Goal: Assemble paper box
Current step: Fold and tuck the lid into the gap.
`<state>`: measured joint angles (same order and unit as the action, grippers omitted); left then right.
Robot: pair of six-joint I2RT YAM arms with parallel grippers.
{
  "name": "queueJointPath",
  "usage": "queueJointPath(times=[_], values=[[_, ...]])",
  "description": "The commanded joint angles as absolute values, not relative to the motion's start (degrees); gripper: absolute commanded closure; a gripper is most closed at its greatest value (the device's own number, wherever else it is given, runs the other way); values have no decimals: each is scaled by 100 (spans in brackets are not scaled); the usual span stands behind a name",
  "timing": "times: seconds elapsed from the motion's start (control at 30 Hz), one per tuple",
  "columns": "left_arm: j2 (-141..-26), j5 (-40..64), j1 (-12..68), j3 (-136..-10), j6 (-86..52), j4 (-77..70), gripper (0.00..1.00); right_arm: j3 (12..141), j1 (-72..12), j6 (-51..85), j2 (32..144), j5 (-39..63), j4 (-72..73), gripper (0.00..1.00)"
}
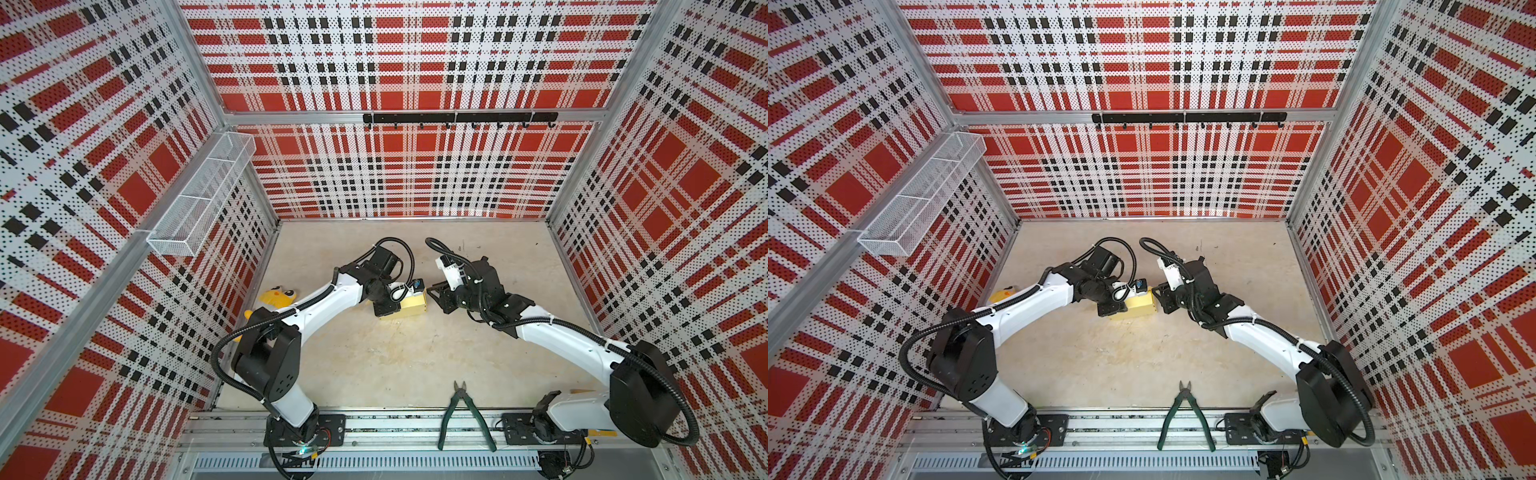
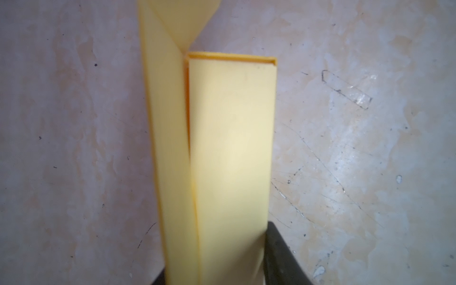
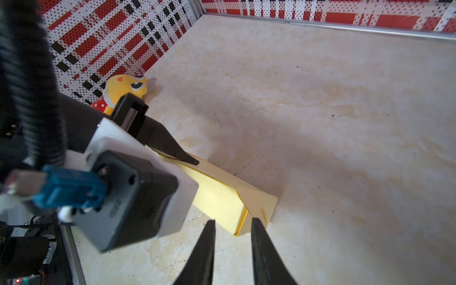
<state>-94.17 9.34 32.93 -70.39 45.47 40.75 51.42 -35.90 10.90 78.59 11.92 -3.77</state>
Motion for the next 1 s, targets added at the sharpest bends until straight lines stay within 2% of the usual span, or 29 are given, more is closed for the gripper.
queueJointPath(times=[0.0,0.33,0.5,0.63,0.8,0.97], values=[[-9386,886,3329,-6970,4270,3683,69,5387,-3444,688,8146,1292,-576,71],[-9472,890,3339,-6908,4176,3542,69,6006,-3346,289,8818,1558,-870,72],[-9567,837,3333,-6952,4088,3534,68,6099,-3342,380,8956,1718,-827,83],[-9649,725,3357,-6995,4081,3534,67,6046,-3342,539,8921,1779,-686,84],[-9704,727,3380,-7022,4060,3553,68,6049,-3349,707,8903,1879,-613,79],[-9735,726,3406,-7044,4061,3560,68,6104,-3364,769,8911,1807,-719,80]])
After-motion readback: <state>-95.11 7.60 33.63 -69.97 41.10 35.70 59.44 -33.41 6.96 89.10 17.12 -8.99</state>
